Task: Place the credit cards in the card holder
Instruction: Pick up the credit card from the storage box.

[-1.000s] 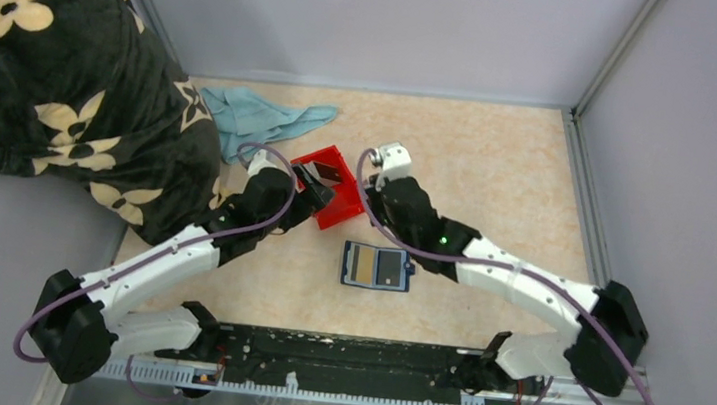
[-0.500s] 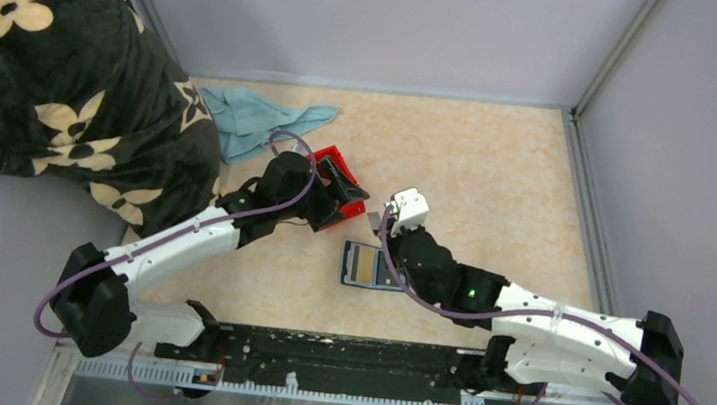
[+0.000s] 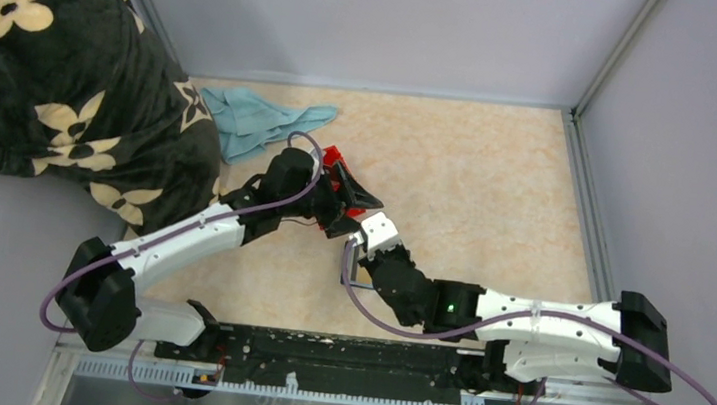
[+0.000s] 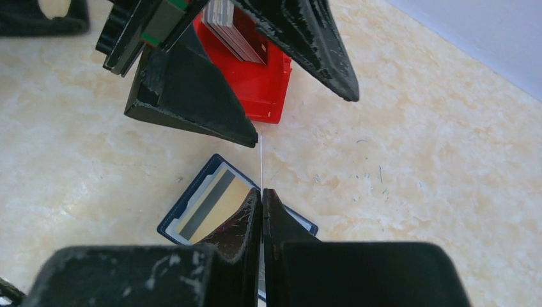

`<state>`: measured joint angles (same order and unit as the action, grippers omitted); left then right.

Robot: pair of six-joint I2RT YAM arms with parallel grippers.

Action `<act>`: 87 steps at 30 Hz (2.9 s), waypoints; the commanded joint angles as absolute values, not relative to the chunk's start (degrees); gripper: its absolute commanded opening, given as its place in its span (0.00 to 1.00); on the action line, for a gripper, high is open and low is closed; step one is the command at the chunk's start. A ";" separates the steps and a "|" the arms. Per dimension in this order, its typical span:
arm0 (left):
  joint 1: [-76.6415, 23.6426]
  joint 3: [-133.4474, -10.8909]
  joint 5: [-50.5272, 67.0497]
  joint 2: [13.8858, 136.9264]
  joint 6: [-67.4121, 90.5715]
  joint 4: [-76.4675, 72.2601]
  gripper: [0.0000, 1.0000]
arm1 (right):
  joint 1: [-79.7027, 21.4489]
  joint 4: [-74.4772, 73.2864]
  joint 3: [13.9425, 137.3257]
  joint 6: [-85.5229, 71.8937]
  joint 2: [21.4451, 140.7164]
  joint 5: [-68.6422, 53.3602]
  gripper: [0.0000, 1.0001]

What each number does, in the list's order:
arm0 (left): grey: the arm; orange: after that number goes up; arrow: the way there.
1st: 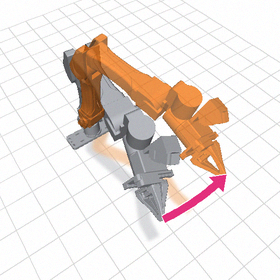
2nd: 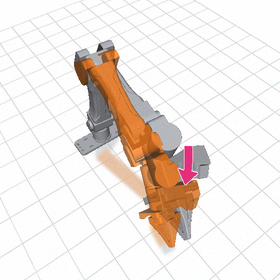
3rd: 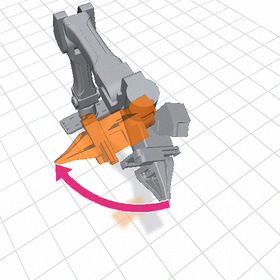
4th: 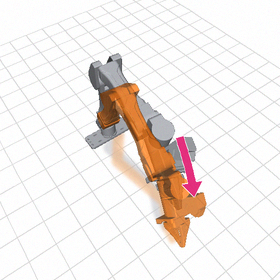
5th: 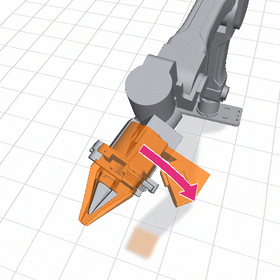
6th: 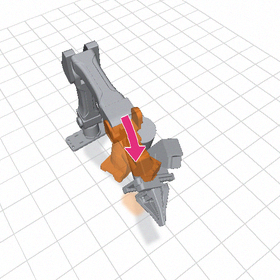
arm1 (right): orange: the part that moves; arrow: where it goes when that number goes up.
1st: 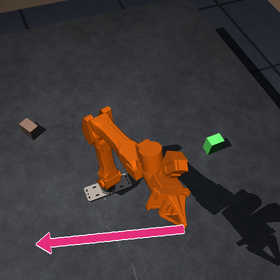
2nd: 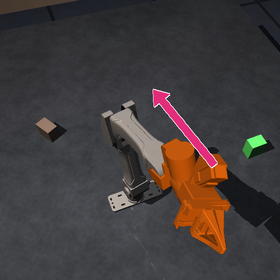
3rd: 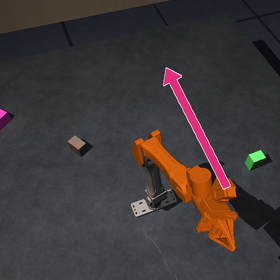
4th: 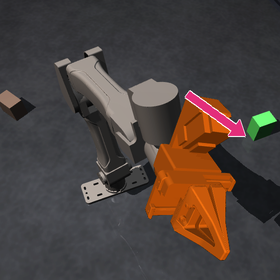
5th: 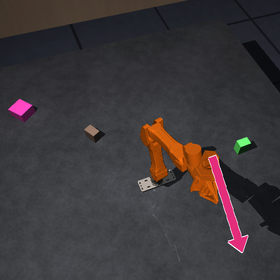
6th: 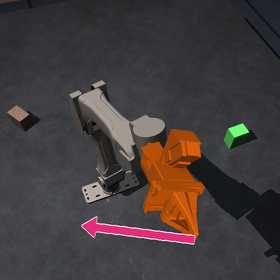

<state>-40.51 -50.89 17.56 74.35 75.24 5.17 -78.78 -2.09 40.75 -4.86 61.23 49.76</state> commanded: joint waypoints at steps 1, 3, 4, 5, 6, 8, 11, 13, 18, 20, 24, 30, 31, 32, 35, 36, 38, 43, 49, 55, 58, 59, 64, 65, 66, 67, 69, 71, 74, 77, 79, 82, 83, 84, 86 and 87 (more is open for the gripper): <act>-40.69 -50.22 24.06 74.74 77.57 0.91 0.80 | -80.58 2.04 42.50 -0.69 61.69 53.85 0.00; -40.67 -48.76 25.13 74.33 78.22 -0.60 0.74 | -80.79 2.40 42.69 0.17 61.72 54.19 0.00; -40.69 -47.85 25.66 74.03 78.53 -1.83 0.70 | -80.98 2.75 42.71 0.67 61.78 54.30 0.00; -40.69 -47.08 26.13 73.73 78.98 -2.93 0.67 | -81.15 2.96 42.84 1.26 61.80 54.39 0.00; -40.69 -46.47 26.57 73.59 79.23 -3.75 0.65 | -81.24 2.98 42.95 1.71 61.91 54.47 0.00; -40.69 -45.93 27.75 73.64 79.18 -4.55 0.63 | -81.74 3.21 43.19 2.77 62.21 54.80 0.00; -40.69 -45.64 30.01 74.38 79.26 -5.96 0.60 | -82.87 3.01 43.64 4.59 62.92 55.39 0.00; -40.69 -45.70 30.93 74.59 79.29 -7.05 0.54 | -83.77 2.71 43.87 5.50 63.49 56.14 0.00; -40.69 -44.79 31.86 74.32 79.49 -10.08 0.25 | -86.30 1.42 44.25 6.86 64.47 58.64 0.00; -40.69 -43.93 32.57 74.23 80.02 -11.71 0.08 | -86.83 0.57 44.13 6.58 64.49 59.45 0.00; -40.69 -41.90 33.69 74.53 80.72 -15.51 0.00 | -87.48 -1.20 43.95 4.90 63.86 61.14 0.00; -40.69 -40.09 32.49 75.16 78.67 -20.12 0.00 | -88.69 -11.68 46.38 -6.30 62.04 65.08 0.18; -40.69 -40.41 31.57 75.19 77.34 -19.52 0.00 | -88.88 -13.84 46.93 -9.29 61.60 65.31 0.23; -40.69 -40.68 30.82 75.30 76.15 -19.36 0.00 | -89.00 -16.08 47.35 -12.07 61.09 65.46 0.28; -40.69 -41.53 28.45 75.26 72.33 -19.61 0.00 | -89.03 -21.06 47.94 -20.99 58.86 65.74 0.38; -40.69 -41.73 27.74 75.25 71.19 -19.86 0.00 | -89.01 -22.08 47.71 -24.56 57.80 65.71 0.41; -40.69 -41.77 26.16 75.11 69.28 -21.27 0.00 | -88.95 -23.02 47.00 -28.82 55.56 66.83 0.47; -40.69 -41.13 23.64 76.42 66.44 -27.13 0.00 | -88.95 -22.65 43.77 -38.29 48.05 70.76 0.53; -40.85 -39.59 23.98 80.46 67.50 -40.35 0.00 | -86.44 -14.75 37.44 -41.98 36.75 72.90 0.48; -41.35 -39.76 26.10 83.23 67.81 -48.77 0.00 | -69.04 -8.85 33.28 -44.75 32.03 53.60 0.43; -41.40 -38.92 26.89 83.77 68.36 -53.18 0.00 | -60.85 -5.83 32.08 -46.85 32.46 42.80 0.41; -41.40 -38.79 27.16 83.95 68.35 -53.94 0.00 | -58.48 -4.83 31.66 -47.69 32.83 39.10 0.41; -41.40 -38.41 28.85 85.17 68.72 -56.86 0.00 | -47.94 1.62 29.19 -52.19 35.61 21.84 0.40; -41.40 -38.36 29.12 85.43 68.73 -57.05 0.00 | -46.36 3.55 28.43 -52.93 35.82 17.90 0.40; -41.44 -38.34 29.33 85.59 68.72 -57.26 0.00 | -45.22 4.76 27.98 -53.58 36.07 16.00 0.40; -41.45 -38.26 29.35 85.60 68.69 -57.32 0.00 | -44.54 5.90 27.63 -54.03 36.19 14.55 0.40; -41.40 -37.90 29.07 85.61 68.51 -57.42 0.00 | -43.86 7.28 27.05 -54.49 36.07 12.77 0.40; -41.40 -37.68 29.00 85.75 68.49 -57.74 0.00 | -43.36 8.32 26.64 -54.94 35.88 10.95 0.40; -41.40 -37.62 29.10 86.20 68.89 -58.40 0.00 | -43.03 9.12 26.13 -55.52 35.65 9.73 0.40; -41.40 -37.53 28.91 86.20 68.99 -58.69 0.00 | -42.87 9.32 25.47 -56.09 34.98 9.29 0.40; -41.40 -37.53 28.90 86.22 69.02 -58.70 0.00 | -42.80 9.44 25.05 -56.38 34.61 9.06 0.40; -41.31 -37.12 27.92 85.68 68.70 -58.24 0.00 | -42.73 8.58 24.77 -56.59 33.32 9.23 0.39; -41.31 -36.90 27.56 85.47 68.58 -58.20 0.00 | -42.74 8.27 24.65 -56.60 32.77 9.37 0.39; -41.23 -36.73 27.33 85.37 68.48 -58.09 0.00 | -42.77 7.81 24.54 -56.63 32.07 9.66 0.39; -41.01 -36.05 26.66 85.06 68.51 -58.04 0.00 | -42.76 6.89 24.51 -56.69 30.93 10.12 0.38; -40.92 -35.66 26.15 84.81 68.52 -58.13 0.00 | -42.74 6.52 24.42 -56.62 30.14 10.30 0.38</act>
